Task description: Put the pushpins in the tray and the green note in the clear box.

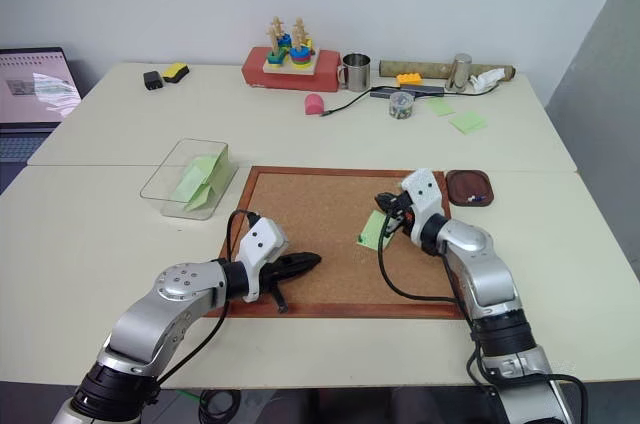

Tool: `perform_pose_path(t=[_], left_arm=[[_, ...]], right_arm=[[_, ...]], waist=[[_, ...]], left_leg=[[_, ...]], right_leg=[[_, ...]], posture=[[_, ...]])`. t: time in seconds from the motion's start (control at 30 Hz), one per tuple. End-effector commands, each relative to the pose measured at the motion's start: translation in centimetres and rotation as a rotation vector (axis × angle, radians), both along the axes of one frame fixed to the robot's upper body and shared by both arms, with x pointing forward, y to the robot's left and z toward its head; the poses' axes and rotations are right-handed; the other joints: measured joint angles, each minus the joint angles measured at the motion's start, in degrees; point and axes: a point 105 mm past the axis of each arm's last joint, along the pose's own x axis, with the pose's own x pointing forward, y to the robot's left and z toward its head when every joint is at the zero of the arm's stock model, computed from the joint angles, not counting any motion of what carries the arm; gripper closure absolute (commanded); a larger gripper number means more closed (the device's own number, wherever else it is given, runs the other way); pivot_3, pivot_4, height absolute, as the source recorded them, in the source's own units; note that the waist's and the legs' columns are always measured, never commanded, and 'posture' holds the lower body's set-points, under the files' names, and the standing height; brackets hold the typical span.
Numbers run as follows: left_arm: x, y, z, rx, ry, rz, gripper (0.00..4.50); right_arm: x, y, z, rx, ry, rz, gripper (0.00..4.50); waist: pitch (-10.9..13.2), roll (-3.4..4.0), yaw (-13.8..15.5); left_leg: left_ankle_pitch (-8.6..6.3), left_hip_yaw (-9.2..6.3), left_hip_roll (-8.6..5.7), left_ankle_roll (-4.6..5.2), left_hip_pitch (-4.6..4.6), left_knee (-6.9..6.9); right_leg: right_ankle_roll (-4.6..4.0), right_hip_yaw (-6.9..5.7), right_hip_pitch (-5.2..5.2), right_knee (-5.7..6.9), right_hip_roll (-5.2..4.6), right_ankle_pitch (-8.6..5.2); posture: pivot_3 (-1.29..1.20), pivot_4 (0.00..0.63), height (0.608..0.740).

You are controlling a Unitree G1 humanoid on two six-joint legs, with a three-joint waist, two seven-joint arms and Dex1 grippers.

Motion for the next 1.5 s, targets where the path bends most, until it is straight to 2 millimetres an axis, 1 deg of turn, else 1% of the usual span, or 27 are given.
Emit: perform_pose_path(t=[0.03, 0.2, 0.27, 0.37, 0.53, 0.77, 0.8, 0.87, 0.9, 1.0, 1.07, 1.13, 1.2, 1.3, 1.4, 1.43, 1.5], left_arm=[[-1.0, 0.1, -1.9, 0.022, 0.092, -0.008, 4.5], [-1.1, 0.0, -1.9, 0.02, 0.092, -0.01, 4.5], [-1.0, 0.0, -1.8, 0.021, 0.09, -0.01, 4.5], [-0.8, 0.0, -1.8, 0.022, 0.087, -0.012, 4.5], [-0.7, 0.1, -1.6, 0.024, 0.079, -0.011, 4.5], [-0.7, 0.3, -1.5, 0.028, 0.075, -0.006, 4.5], [-0.7, 0.3, -1.5, 0.028, 0.074, -0.005, 4.5], [-0.7, 0.4, -1.4, 0.029, 0.07, -0.003, 4.5], [-0.6, 0.4, -1.4, 0.029, 0.068, -0.002, 4.5], [-0.5, 0.4, -1.3, 0.028, 0.066, -0.001, 4.5], [-0.5, 0.4, -1.3, 0.028, 0.064, 0.0, 4.5], [-0.4, 0.4, -1.3, 0.029, 0.063, 0.0, 4.5], [-0.4, 0.4, -1.3, 0.028, 0.062, -0.001, 4.5], [-0.3, 0.3, -1.2, 0.027, 0.061, -0.004, 4.5], [-0.2, 0.3, -1.2, 0.026, 0.059, -0.005, 4.5], [-0.2, 0.2, -1.2, 0.026, 0.059, -0.005, 4.5], [-0.2, 0.2, -1.2, 0.025, 0.059, -0.006, 4.5]], right_arm=[[2.3, -4.3, 3.3, 0.058, -0.095, -0.214, 4.43], [4.6, -10.3, 3.9, 0.054, -0.094, -0.465, 4.43], [5.2, -12.0, 3.7, 0.065, -0.068, -0.518, 4.43], [5.9, -13.4, 2.8, 0.08, -0.012, -0.562, 4.43], [6.5, -14.6, 1.7, 0.122, 0.054, -0.596, 4.43], [6.7, -14.5, 1.0, 0.152, 0.1, -0.568, 4.43], [6.8, -14.4, 1.0, 0.157, 0.1, -0.563, 4.1], [6.8, -14.4, 1.0, 0.163, 0.1, -0.559, 3.73], [6.8, -14.4, 1.0, 0.163, 0.1, -0.559, 3.44], [6.8, -14.5, 1.0, 0.164, 0.098, -0.561, 2.85], [6.8, -14.5, 1.1, 0.165, 0.095, -0.562, 2.38], [6.8, -14.6, 1.2, 0.169, 0.092, -0.561, 2.01], [6.8, -14.7, 1.3, 0.17, 0.089, -0.562, 1.5], [6.7, -14.8, 1.6, 0.163, 0.075, -0.559, 0.88], [6.5, -14.9, 2.1, 0.135, 0.041, -0.551, 0.13], [6.4, -14.8, 2.5, 0.128, 0.02, -0.533, 0.03], [5.9, -14.1, 3.1, 0.118, -0.012, -0.473, 0.03]], waist=[[0.0, 0.0, 0.0], [0.0, 0.0, 0.0], [0.0, 0.0, 0.0], [0.0, 0.07, 0.0], [-0.1, 0.11, -0.2], [-0.1, 0.12, -0.3], [-0.1, 0.12, -0.4], [-0.1, 0.12, -0.4], [-0.1, 0.12, -0.4], [-0.1, 0.12, -0.4], [-0.1, 0.13, -0.4], [-0.1, 0.12, -0.4], [-0.1, 0.12, -0.4], [-0.1, 0.13, -0.4], [-0.1, 0.13, -0.4], [-0.1, 0.13, -0.4], [-0.1, 0.14, -0.4]], left_leg=[[0.0, 0.01, 0.0, 0.0, 0.0, 0.0], [0.0, 0.04, -0.01, 0.0, 0.01, 0.0], [0.0, 0.06, -0.01, 0.0, 0.01, -0.02], [0.0, 0.11, 0.0, 0.0, 0.03, -0.02], [0.0, 0.15, -0.01, 0.01, 0.05, -0.02], [0.0, 0.16, -0.01, 0.01, 0.05, -0.02], [0.0, 0.16, -0.01, 0.01, 0.04, -0.02], [0.0, 0.16, -0.01, 0.01, 0.05, -0.02], [0.0, 0.16, -0.01, 0.01, 0.05, -0.02], [0.0, 0.16, -0.01, 0.01, 0.04, -0.02], [0.0, 0.16, -0.01, 0.01, 0.04, -0.02], [0.0, 0.16, -0.01, 0.01, 0.04, -0.02], [0.0, 0.16, -0.01, 0.01, 0.04, -0.02], [0.0, 0.16, -0.01, 0.01, 0.04, -0.02], [0.0, 0.16, -0.02, 0.01, 0.04, -0.02], [0.0, 0.16, -0.02, 0.01, 0.04, -0.02], [0.0, 0.16, -0.02, 0.01, 0.04, -0.02]], right_leg=[[0.0, 0.01, 0.0, 0.0, 0.0, 0.0], [0.0, 0.03, 0.0, 0.0, 0.0, 0.0], [0.0, 0.05, 0.0, -0.01, 0.0, 0.0], [-0.01, 0.09, -0.01, -0.01, 0.0, 0.0], [0.0, 0.15, 0.01, 0.0, 0.0, 0.01], [0.0, 0.16, 0.0, 0.0, 0.0, 0.01], [0.0, 0.16, 0.0, 0.0, 0.0, 0.01], [0.0, 0.16, 0.0, 0.0, 0.0, 0.01], [0.0, 0.16, 0.0, 0.0, 0.0, 0.01], [0.0, 0.15, 0.0, -0.01, 0.0, 0.01], [0.0, 0.16, 0.0, -0.01, 0.0, 0.01], [0.0, 0.16, 0.0, -0.01, 0.0, 0.01], [0.0, 0.16, 0.0, -0.01, 0.0, 0.01], [0.0, 0.16, 0.0, -0.01, 0.0, 0.01], [0.0, 0.16, 0.0, -0.01, -0.01, 0.01], [0.0, 0.16, 0.0, -0.01, 0.0, 0.01], [0.01, 0.16, 0.0, -0.01, -0.01, 0.01]], posture=[[0.0, 0.15, 0.74], [0.0, 0.15, 0.74], [0.0, 0.15, 0.74], [0.0, 0.15, 0.74], [0.0, 0.15, 0.74], [0.0, 0.15, 0.74], [0.0, 0.15, 0.74], [0.0, 0.15, 0.74], [0.0, 0.15, 0.74], [0.0, 0.15, 0.74], [0.0, 0.15, 0.74], [0.0, 0.15, 0.74], [0.0, 0.15, 0.74], [0.0, 0.15, 0.74], [0.0, 0.15, 0.74], [0.0, 0.15, 0.74], [0.0, 0.15, 0.74]])
